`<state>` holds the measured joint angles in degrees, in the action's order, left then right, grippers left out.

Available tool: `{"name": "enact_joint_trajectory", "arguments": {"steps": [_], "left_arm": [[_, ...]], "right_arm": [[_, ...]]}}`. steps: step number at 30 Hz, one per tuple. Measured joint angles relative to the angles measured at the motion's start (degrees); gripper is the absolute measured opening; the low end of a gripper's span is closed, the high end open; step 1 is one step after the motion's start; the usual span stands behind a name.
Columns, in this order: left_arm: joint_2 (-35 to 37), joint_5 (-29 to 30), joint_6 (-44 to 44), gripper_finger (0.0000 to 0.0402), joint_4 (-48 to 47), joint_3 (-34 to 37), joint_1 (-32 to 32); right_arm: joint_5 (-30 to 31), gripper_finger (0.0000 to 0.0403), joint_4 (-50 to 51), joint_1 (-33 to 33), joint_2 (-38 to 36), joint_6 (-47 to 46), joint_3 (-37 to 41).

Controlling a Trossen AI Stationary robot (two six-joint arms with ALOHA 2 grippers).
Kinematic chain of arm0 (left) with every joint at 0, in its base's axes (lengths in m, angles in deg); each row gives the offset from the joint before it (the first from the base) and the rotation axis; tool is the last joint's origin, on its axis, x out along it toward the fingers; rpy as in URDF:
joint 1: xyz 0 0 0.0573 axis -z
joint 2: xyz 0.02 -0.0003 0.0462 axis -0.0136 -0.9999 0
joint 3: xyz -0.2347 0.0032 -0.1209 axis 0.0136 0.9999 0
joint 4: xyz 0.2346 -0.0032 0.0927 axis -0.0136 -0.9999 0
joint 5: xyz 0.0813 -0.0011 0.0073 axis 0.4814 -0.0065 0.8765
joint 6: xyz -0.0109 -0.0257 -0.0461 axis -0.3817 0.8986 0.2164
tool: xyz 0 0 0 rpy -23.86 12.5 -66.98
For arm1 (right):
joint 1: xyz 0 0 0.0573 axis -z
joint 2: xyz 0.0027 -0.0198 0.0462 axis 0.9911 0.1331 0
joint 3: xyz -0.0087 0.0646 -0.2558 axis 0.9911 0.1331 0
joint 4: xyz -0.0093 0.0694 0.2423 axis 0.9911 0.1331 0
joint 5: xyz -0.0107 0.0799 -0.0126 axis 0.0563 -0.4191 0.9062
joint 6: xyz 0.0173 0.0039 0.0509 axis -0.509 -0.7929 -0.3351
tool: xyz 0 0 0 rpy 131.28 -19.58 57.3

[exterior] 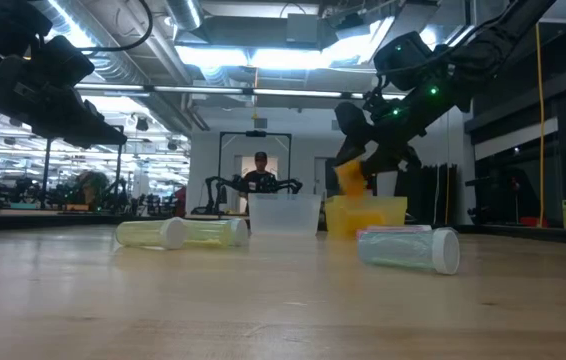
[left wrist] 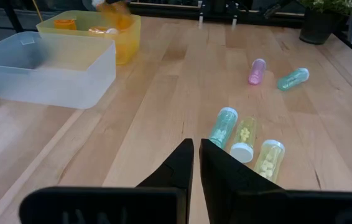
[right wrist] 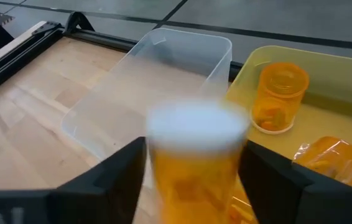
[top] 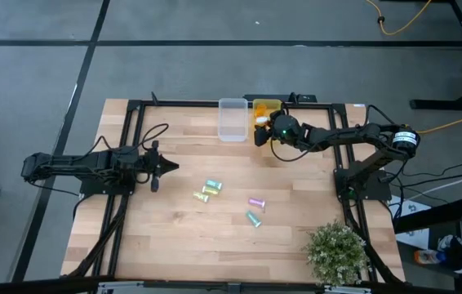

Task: Pick and place medicine bottles into bin by pill shape (circle, oval)
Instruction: Put the large orange pill bottle into the yellow bin, then put the small pink pill bottle into the transparent bin

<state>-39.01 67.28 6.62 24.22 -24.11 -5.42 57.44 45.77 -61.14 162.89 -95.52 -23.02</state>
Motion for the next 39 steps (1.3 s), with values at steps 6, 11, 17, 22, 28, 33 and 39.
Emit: {"name": "enact_joint_trajectory", "arguments": {"steps": [6,11,17,22,28,33,39], "left_arm": [[0.0,0.0,0.0,0.0023,0.0,0.0,0.0],[0.0,0.0,0.0,0.0023,0.0,0.0,0.0],[0.0,0.0,0.0,0.0023,0.0,0.0,0.0],[0.0,0.0,0.0,0.0023,0.0,0.0,0.0],[0.0,0.0,0.0,0.0023,0.0,0.0,0.0],[0.0,0.0,0.0,0.0023,0.0,0.0,0.0],[0.0,0.0,0.0,0.0023,0.0,0.0,0.0]], "right_arm": [[0.0,0.0305,0.4,0.0,0.0,-0.1,0.0],[0.0,0.0304,0.6,0.0,0.0,-0.2,0.0],[-3.3,0.0303,0.4,-0.1,0.0,-5.1,0.0],[-8.5,0.0303,-1.2,-1.4,-0.1,-5.9,0.0],[-6.1,0.0303,-3.6,-9.8,-0.1,-2.7,0.0],[-1.1,0.0303,-3.0,-18.9,-0.1,-1.4,0.0],[-4.2,0.0303,2.0,-25.4,-0.1,-1.8,0.0]]}}
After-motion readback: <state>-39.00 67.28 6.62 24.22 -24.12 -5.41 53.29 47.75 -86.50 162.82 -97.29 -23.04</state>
